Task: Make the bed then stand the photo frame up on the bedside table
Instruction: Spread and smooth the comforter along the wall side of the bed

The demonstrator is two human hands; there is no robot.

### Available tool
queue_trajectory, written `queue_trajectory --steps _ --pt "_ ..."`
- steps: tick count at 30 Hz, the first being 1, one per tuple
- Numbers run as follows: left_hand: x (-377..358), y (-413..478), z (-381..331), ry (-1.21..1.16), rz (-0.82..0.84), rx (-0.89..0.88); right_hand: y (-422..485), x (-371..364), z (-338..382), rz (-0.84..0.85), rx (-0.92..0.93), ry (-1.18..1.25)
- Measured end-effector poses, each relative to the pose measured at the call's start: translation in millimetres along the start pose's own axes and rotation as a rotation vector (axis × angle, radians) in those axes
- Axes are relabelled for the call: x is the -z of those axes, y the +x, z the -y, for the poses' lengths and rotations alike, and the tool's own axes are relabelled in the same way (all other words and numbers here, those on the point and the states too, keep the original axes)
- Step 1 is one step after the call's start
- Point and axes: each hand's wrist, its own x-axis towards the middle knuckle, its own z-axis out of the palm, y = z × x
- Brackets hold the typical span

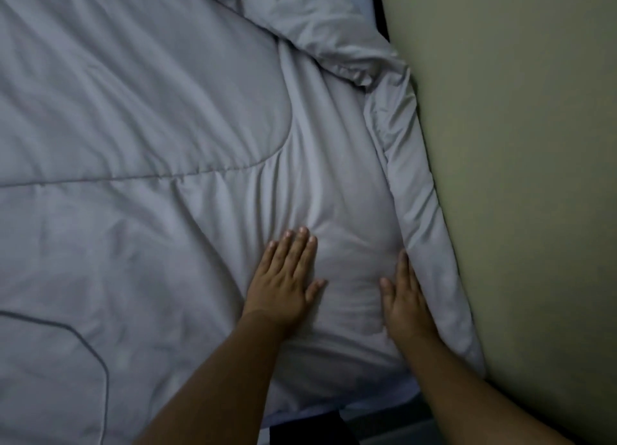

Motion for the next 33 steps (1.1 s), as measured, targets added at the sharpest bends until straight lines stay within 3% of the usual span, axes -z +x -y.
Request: queue_trajectory --steps 3,10,16,27,33 --pt "24.2 -6.8 4.6 -0.01 0.028 0.036 -5.6 15.3 17.8 0.014 -0.013 0.058" --pt "123.8 -40.8 24.1 -0.054 -0.061 0.25 -17.2 83.4 72.5 0.103 0.202 0.023" --pt "190.6 -87.9 60.5 -0.119 -0.091 0.358 -33.8 154.5 152.5 -0.016 0.295 0.012" --pt "299.7 -224.9 265.2 -0.073 -0.149 0.434 -129.0 167.6 405.7 -0.051 0.411 0.001" --pt "354.9 -296.2 354.2 -0.029 -0.156 0.576 -183.1 183.7 535.3 -0.073 0.634 -0.043"
